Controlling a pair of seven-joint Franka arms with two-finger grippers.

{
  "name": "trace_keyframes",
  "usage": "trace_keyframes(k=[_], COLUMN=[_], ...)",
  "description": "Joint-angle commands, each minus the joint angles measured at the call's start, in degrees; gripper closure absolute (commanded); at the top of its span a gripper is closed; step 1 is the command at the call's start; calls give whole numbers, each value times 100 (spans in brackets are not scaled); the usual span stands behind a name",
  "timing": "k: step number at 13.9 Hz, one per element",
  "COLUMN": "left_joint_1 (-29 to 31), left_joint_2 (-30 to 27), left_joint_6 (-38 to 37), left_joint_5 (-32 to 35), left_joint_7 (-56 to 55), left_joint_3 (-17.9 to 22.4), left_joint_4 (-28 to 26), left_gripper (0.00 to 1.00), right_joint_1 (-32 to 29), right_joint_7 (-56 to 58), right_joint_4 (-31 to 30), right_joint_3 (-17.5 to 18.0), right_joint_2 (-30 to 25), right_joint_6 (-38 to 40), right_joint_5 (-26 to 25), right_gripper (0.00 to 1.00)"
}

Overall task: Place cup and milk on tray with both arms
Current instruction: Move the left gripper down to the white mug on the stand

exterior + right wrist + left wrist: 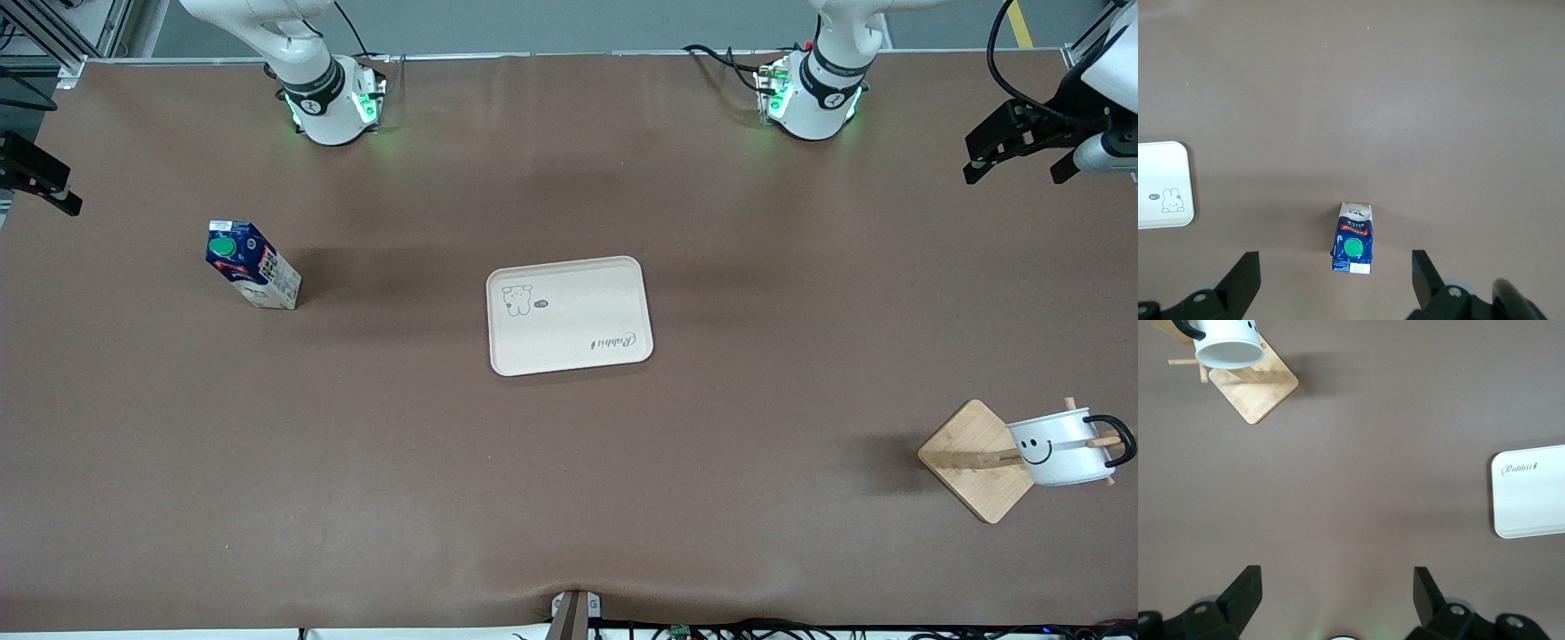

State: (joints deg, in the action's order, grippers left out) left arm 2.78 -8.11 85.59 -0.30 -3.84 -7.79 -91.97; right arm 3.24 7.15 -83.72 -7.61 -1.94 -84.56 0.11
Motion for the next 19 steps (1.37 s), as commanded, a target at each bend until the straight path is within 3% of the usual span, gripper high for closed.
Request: trace_keyframes(k=[1,5,10,14,19], left_joint_1=[21,21,222,697,759], left_joint_2=[-32,143,363,311,267], left_joint_6=[-43,-43,141,1387,2872], left_joint_5=[65,432,539,539,539], left_joint_7=[103,32,-195,-371,-1108], left_joint_3=[-29,-12,50,41,41], left_joint_4=[48,354,224,-583,-1672], left_gripper=[0,0,0,0,0], right_joint_1=[-8,1,-25,-25,-25], right_joint_7=[-56,-47,-56,-65,-56], right_joint_4=[154,146,154,154,154], right_joint_3=[5,5,5,5,-4], right_joint_2=[62,62,71,167,238], right_joint_6=[106,115,54,27,-122], right_joint_5=[-46,-37,-37,-63,-72], right_gripper=[0,0,0,0,0])
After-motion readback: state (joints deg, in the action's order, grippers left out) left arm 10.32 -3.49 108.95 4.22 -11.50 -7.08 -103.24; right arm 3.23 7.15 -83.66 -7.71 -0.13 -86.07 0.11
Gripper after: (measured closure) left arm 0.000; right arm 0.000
